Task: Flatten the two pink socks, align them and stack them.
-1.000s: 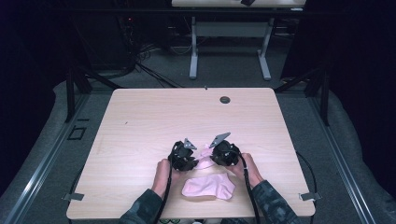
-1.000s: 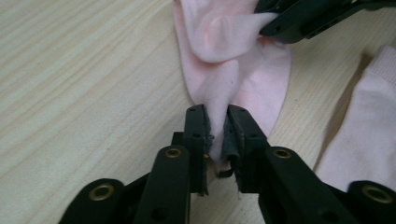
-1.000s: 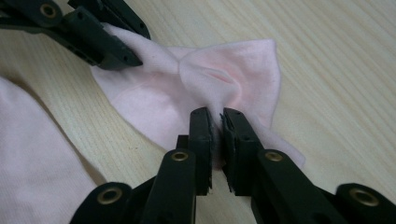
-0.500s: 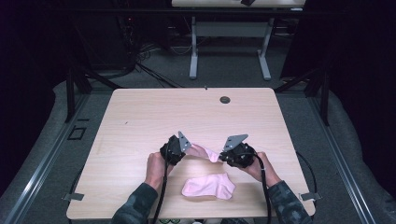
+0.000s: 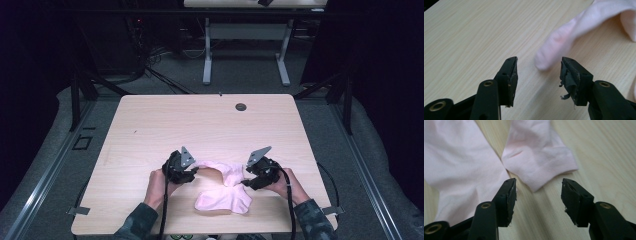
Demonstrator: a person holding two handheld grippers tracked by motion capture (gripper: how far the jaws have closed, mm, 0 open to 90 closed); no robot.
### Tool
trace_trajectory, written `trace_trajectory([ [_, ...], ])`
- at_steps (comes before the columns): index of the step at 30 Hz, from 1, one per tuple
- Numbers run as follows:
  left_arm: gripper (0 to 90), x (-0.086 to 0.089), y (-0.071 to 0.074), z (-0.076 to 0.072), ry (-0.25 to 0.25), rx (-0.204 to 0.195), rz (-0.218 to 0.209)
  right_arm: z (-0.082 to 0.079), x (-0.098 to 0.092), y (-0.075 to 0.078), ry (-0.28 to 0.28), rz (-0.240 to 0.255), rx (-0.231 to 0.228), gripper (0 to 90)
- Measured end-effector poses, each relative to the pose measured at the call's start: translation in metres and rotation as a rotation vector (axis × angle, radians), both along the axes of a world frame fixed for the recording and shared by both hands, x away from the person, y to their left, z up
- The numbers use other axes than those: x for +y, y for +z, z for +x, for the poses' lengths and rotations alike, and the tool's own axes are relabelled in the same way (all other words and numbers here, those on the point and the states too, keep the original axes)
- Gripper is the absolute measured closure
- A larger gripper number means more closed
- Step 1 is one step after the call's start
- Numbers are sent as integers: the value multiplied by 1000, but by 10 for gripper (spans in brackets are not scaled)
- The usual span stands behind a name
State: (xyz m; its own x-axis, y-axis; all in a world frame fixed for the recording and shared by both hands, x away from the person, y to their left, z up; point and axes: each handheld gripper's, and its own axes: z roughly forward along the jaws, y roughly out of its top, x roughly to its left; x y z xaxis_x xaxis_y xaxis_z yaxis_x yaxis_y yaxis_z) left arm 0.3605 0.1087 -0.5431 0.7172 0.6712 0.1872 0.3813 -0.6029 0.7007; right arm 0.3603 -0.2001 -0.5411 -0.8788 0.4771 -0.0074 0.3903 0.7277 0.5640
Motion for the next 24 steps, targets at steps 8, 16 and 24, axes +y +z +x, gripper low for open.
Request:
trace_trajectory([
  [8,452,-6,-7,23,74,168,-44,3,3,-2,-265,165,99,530],
  [16,602,-21,-22,24,28,195,-16,5,19,-16,-280,94,102,687],
  [24,841,-28,-23,21,-17,181,30,7,18,-20,-273,71,81,870],
])
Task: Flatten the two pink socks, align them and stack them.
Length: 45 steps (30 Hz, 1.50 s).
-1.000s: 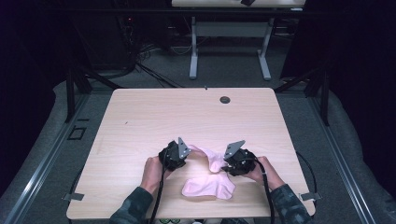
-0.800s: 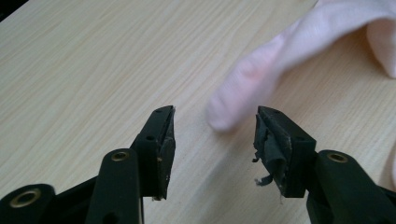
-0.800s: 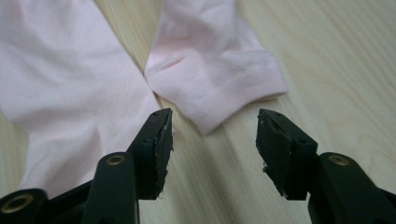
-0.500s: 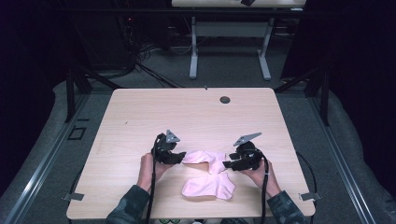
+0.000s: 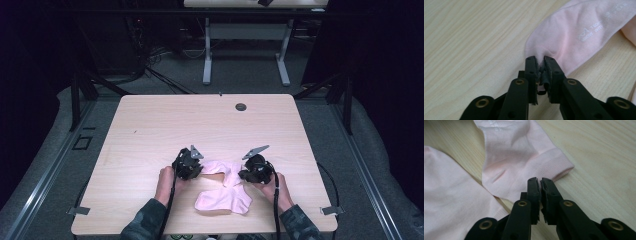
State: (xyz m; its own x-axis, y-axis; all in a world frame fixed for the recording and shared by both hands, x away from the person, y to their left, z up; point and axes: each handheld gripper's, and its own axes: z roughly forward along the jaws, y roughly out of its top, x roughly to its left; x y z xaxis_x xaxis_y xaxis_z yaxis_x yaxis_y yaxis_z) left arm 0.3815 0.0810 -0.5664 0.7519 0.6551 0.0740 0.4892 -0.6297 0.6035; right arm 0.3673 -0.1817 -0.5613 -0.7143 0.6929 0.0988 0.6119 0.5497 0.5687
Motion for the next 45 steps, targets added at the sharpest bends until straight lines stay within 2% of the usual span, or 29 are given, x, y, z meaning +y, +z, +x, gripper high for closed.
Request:
trace_trajectory([
  [4,855,1,-1,-2,1,-21,-7,1,-1,0,-5,-12,-10,883],
  [6,858,3,1,-4,3,-34,-13,3,-2,1,-1,-44,-29,884],
  [9,856,6,9,-10,-3,-56,-37,8,-3,2,-7,-64,-43,884],
  [11,853,6,13,-15,-12,-61,-34,9,-3,2,-8,-77,-55,884],
  [12,846,6,14,-17,-22,-49,-31,10,-3,2,-12,-90,-68,883],
  [13,811,6,15,-19,-24,-34,-26,11,-3,3,-2,-103,-70,875],
  [15,645,7,14,-18,-14,6,-18,12,-4,3,0,-119,-88,818],
  [17,528,12,15,-18,23,11,-36,11,-7,6,-23,-88,-92,745],
  [18,477,15,15,-17,43,16,-58,10,-9,8,-32,-57,-90,696],
  [19,456,20,15,-15,69,24,-82,6,-13,11,-53,-13,-85,638],
  [22,441,22,13,-11,84,35,-88,4,-13,12,-50,6,-75,605],
  [23,442,21,12,-10,82,43,-85,3,-12,9,-54,16,-58,584],
  [25,451,18,9,-9,75,51,-85,2,-11,7,-58,15,-57,581],
  [30,548,8,5,-10,37,46,-53,2,-7,0,-51,10,-36,623],
  [34,636,3,2,-11,16,46,-21,2,-6,-1,-42,-11,-39,669],
  [41,746,1,1,-13,-5,37,-19,1,-5,-4,-41,-25,-48,742],
  [45,817,3,0,-14,-5,27,-30,0,-5,-5,-28,-3,-47,817],
])
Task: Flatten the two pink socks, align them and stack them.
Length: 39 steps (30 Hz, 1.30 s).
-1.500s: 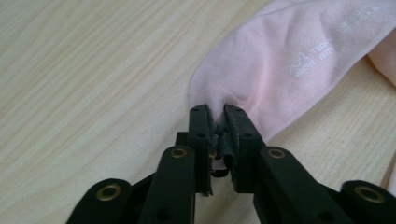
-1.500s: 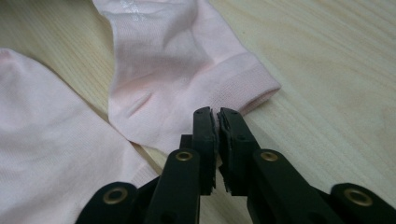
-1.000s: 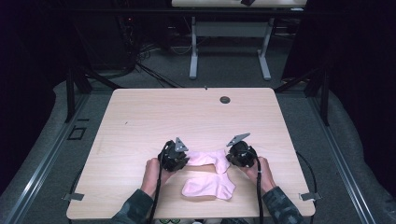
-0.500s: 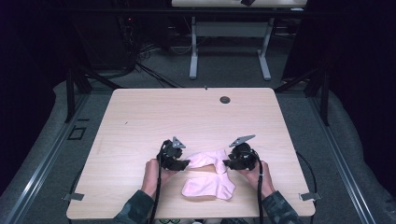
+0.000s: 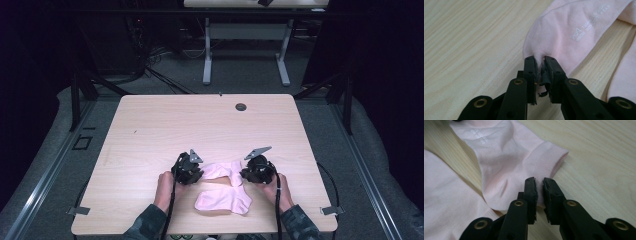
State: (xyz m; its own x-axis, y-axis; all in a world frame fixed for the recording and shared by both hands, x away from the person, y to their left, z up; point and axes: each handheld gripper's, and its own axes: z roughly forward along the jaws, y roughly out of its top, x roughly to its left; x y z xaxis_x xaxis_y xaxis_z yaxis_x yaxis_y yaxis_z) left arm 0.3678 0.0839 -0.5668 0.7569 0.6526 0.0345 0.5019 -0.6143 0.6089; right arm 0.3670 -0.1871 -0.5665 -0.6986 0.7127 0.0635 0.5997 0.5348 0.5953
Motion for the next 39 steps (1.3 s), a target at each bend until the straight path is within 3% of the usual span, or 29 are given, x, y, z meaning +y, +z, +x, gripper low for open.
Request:
trace_trajectory([
  [8,852,4,-1,1,3,1,-28,0,-2,1,3,6,4,835],
  [11,854,5,2,0,0,2,-34,-1,-6,7,-3,35,-13,837],
  [15,855,11,14,-2,9,-3,-77,-4,-10,17,-8,51,-32,838],
  [21,855,17,36,-9,-3,-16,-108,-12,-17,38,-8,71,-71,838],
  [32,855,21,66,-40,-49,-32,-133,-38,-26,69,28,98,-92,838],
  [39,855,23,68,-66,-94,-8,-139,-64,-31,73,57,100,-44,838],
])
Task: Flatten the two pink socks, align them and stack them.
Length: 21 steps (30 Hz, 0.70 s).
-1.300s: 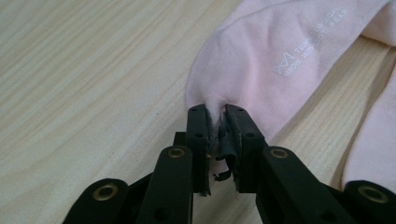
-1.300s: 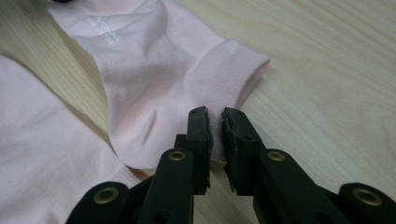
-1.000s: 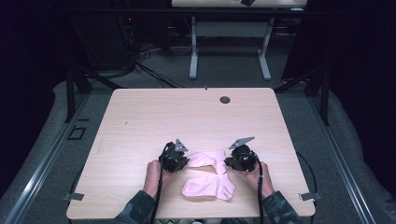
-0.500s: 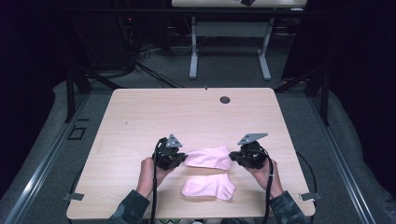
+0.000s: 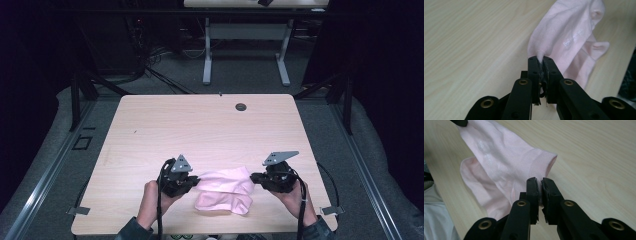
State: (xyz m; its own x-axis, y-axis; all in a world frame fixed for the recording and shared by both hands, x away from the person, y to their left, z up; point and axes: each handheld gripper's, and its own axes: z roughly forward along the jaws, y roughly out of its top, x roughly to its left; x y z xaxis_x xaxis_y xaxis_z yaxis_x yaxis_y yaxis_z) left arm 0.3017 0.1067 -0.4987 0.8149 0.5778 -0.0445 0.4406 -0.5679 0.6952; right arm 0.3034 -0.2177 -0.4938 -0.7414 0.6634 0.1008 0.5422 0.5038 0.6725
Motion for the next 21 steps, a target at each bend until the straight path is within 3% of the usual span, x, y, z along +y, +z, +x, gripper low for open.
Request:
trace_trajectory([
  [7,854,1,-5,-17,-28,43,-4,-14,-3,-5,14,18,49,837],
  [10,848,-1,-21,-18,-37,79,26,-15,-3,-19,27,7,109,835],
  [12,841,-4,-29,-18,-38,91,50,-13,-2,-24,28,3,121,835],
  [14,776,-6,-40,-15,-34,120,84,-8,1,-38,26,-8,147,828],
  [16,630,-6,-47,-12,-15,138,93,-4,4,-49,27,-40,162,817],
  [18,511,-2,-45,-12,6,136,63,-3,5,-54,22,-47,165,754],
  [19,496,0,-43,-12,21,131,41,-3,5,-55,24,-34,165,729],
  [20,465,1,-41,-12,30,126,27,-3,3,-53,10,-13,164,646],
  [21,465,2,-39,-12,39,121,13,-3,3,-53,10,-13,164,646],
])
